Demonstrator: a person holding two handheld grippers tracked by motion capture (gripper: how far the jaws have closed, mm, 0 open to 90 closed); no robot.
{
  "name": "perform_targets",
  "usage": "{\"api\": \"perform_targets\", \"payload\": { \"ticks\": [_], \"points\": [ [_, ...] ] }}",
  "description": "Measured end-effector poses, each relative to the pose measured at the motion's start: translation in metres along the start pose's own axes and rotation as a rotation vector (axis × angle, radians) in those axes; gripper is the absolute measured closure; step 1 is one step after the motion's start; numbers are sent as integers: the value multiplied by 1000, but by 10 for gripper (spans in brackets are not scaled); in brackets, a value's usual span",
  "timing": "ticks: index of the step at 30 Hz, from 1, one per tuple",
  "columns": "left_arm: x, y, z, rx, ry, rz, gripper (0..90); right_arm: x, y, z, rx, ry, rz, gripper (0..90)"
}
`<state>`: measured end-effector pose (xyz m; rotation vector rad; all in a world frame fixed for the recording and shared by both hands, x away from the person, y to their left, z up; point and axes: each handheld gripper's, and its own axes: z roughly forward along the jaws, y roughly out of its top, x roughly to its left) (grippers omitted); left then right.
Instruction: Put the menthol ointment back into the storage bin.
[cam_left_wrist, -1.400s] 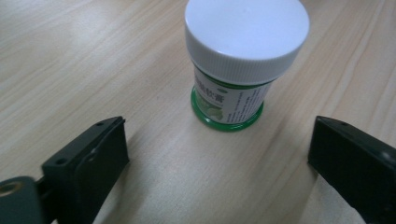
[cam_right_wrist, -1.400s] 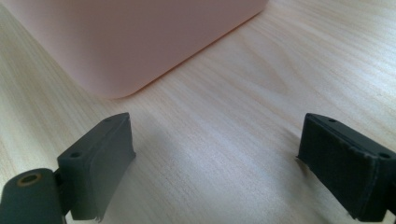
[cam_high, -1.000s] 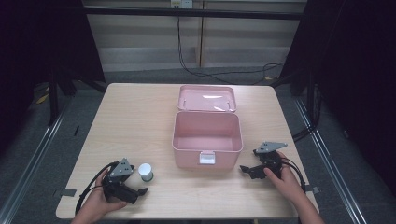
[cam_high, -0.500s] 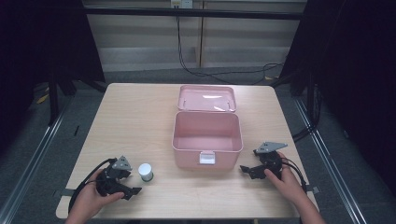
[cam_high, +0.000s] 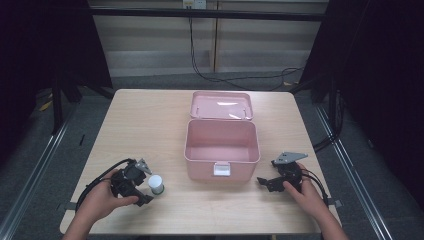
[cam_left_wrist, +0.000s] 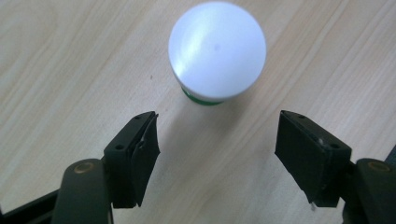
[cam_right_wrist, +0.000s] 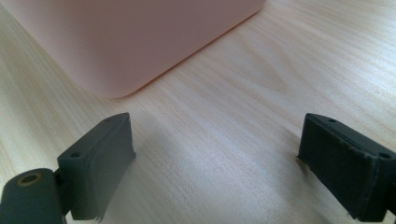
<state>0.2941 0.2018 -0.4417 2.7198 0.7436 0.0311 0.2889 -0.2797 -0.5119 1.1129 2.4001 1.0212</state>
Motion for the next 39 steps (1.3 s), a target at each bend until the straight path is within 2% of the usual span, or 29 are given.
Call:
{"api": "perform_targets", "payload": {
  "ticks": [4,8,11,13,16,30,39],
  "points": [
    [0,9,-2,23,-16,1,323,0,0,0,1,0,1,96],
    [0,16,0,43,-36,20,349,0,0,0,1,-1,2,96],
    [2,22,6,72,-48,16,366,0,0,0,0,0,1,96],
    [3,23,7,68,-51,14,383,0,0,0,0,0,0,96],
    [4,29,8,89,-61,13,396,0,0,0,1,0,1,96],
    [9,41,9,142,-64,-18,483,0,0,0,0,0,1,96],
    [6,51,10,177,-65,-8,501,0,0,0,1,0,2,96]
  ]
}}
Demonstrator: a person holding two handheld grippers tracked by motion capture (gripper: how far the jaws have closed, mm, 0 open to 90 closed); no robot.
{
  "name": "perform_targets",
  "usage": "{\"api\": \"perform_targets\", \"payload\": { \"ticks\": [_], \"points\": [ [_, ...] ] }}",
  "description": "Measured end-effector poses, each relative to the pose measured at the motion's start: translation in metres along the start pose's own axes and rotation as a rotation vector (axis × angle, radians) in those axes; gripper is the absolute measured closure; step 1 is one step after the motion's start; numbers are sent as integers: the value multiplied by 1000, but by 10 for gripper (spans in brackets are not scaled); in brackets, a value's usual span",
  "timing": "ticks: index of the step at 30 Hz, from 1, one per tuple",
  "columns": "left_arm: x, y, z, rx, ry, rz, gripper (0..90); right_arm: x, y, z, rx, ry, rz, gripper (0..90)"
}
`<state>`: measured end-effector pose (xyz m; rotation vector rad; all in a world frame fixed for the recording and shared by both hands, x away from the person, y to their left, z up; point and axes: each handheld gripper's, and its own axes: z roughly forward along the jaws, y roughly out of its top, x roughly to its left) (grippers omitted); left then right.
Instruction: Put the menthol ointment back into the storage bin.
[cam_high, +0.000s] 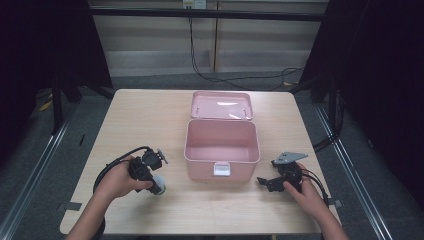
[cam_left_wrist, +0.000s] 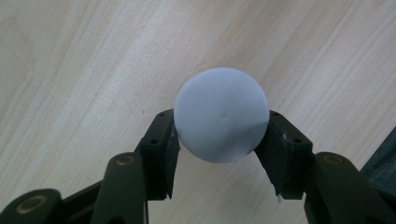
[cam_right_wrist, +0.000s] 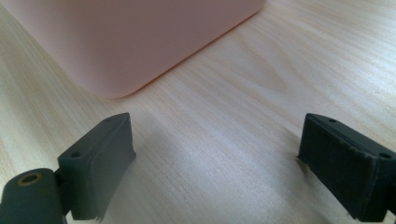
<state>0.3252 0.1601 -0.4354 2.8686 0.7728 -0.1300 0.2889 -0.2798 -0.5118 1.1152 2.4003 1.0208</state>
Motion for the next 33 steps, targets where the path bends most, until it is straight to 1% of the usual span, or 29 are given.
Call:
{"api": "perform_targets", "payload": {
  "ticks": [6,8,9,12,13,15,16,18,19,20,22,26,27,31,32,33],
  "points": [
    [-2,4,-1,4,9,7,508,0,0,0,0,0,0,95],
    [-2,5,-3,13,-4,3,509,0,0,0,-1,1,-1,96],
    [-2,5,-3,13,-4,3,509,0,0,0,-1,1,-1,96],
    [-3,7,-11,10,-4,-9,509,0,0,0,0,0,0,96],
    [-3,7,-11,10,-4,-9,509,0,0,0,0,0,0,96],
    [-3,8,-19,5,-4,-9,509,0,0,0,-1,1,-1,96],
    [-3,8,-19,5,-4,-9,509,0,0,0,-1,1,-1,96],
    [-3,10,-25,2,-6,-12,509,0,0,0,0,0,0,96],
    [-4,12,-32,0,-6,-14,509,0,0,0,0,0,0,96],
    [-4,12,-32,0,-6,-14,509,0,0,0,0,1,0,96],
    [-4,14,-40,5,-7,-12,509,0,0,0,0,1,0,96],
    [-4,21,-59,-7,-8,-13,509,0,0,0,0,0,0,96],
    [-4,21,-59,-7,-8,-13,509,0,0,0,0,0,0,96],
    [-5,27,-72,-7,-7,-6,509,0,0,0,0,0,0,96],
    [-6,30,-78,-9,-3,-7,509,0,0,0,0,0,0,96],
    [-6,30,-78,-9,-3,-7,509,0,0,0,0,0,0,96]
  ]
}}
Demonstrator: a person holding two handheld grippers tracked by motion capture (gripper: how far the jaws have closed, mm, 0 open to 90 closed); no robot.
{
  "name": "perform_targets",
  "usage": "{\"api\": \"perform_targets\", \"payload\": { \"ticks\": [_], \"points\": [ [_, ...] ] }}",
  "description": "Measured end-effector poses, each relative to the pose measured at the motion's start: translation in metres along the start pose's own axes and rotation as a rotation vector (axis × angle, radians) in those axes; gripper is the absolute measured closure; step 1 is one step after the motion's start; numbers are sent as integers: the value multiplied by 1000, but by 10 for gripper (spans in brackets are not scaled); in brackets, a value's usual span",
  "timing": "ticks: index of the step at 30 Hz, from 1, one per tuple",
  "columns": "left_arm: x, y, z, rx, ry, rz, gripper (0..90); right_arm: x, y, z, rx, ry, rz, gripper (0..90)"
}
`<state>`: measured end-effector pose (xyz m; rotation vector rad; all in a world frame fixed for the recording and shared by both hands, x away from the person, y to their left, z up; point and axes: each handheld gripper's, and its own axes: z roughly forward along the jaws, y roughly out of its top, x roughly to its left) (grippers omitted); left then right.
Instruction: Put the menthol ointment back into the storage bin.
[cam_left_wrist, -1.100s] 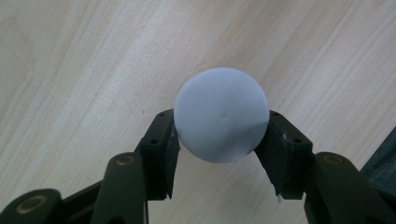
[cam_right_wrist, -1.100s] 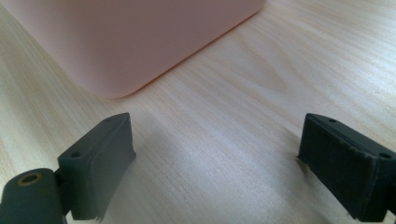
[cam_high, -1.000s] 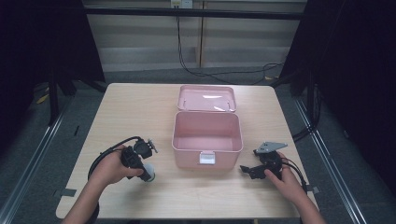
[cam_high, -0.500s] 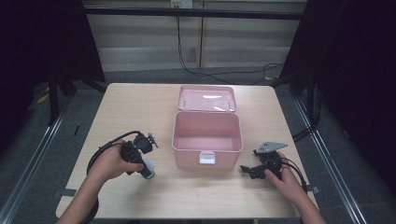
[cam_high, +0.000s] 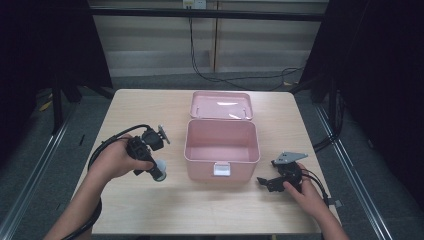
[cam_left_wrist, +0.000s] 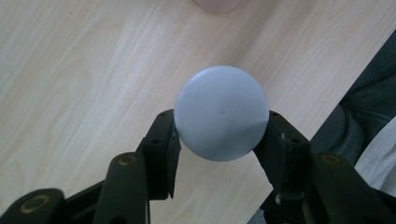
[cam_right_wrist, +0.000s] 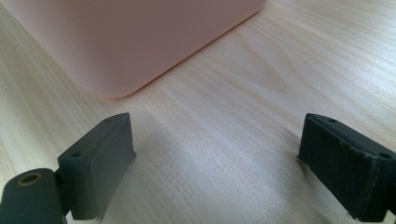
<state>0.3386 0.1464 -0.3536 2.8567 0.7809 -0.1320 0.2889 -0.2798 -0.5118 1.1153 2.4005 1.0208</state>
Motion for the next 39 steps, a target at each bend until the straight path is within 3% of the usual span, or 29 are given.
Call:
{"api": "perform_targets", "payload": {
  "ticks": [7,18,29,39],
  "points": [
    [-2,14,-20,2,-3,9,510,0,0,0,-3,-1,0,96],
    [-1,34,-39,-14,-13,4,510,0,0,0,-2,-1,0,96],
    [3,59,-57,-82,-20,-3,510,0,0,0,0,0,0,96],
    [1,82,-67,-107,-19,-1,510,0,0,0,-1,0,0,96]
  ]
}}
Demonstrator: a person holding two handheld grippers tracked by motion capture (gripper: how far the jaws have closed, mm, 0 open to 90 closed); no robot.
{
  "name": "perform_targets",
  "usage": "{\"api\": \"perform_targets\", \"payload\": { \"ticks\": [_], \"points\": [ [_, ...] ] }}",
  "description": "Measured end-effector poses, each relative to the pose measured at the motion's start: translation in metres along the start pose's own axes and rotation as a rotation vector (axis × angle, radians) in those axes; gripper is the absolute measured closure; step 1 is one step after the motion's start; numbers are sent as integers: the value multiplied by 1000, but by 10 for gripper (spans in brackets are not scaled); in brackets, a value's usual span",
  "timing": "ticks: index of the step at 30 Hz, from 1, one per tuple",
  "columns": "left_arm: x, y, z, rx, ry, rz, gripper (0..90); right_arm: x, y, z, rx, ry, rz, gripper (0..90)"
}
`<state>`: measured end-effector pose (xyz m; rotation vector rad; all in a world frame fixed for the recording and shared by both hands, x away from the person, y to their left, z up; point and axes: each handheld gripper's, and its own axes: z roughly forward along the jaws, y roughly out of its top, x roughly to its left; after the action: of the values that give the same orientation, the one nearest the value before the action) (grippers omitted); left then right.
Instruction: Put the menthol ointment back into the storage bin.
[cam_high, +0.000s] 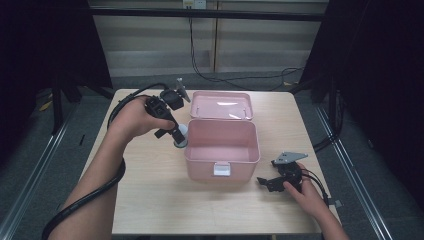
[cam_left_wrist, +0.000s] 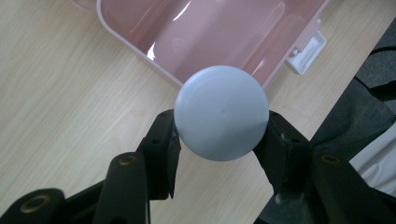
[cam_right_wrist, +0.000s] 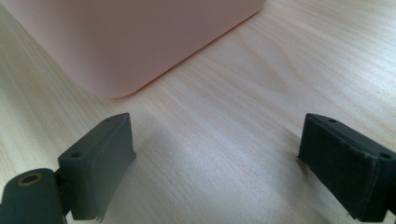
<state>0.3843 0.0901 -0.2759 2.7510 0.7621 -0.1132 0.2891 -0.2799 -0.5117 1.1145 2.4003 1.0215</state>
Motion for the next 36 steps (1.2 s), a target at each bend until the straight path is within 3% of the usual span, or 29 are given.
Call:
{"api": "perform_targets", "payload": {
  "ticks": [10,13,17,24,31,36],
  "points": [
    [-6,31,21,-14,9,-1,510,0,0,0,0,0,0,95],
    [-7,43,30,-28,25,-25,510,0,0,0,0,0,0,95],
    [-8,51,36,-21,31,-22,510,0,0,0,0,0,0,96],
    [-8,66,61,-22,57,-51,510,0,0,0,0,-1,0,95],
    [-5,72,86,1,51,-77,510,0,0,0,0,0,-1,95],
    [-1,74,106,4,63,-119,510,0,0,0,0,-1,-1,95]
  ]
}}
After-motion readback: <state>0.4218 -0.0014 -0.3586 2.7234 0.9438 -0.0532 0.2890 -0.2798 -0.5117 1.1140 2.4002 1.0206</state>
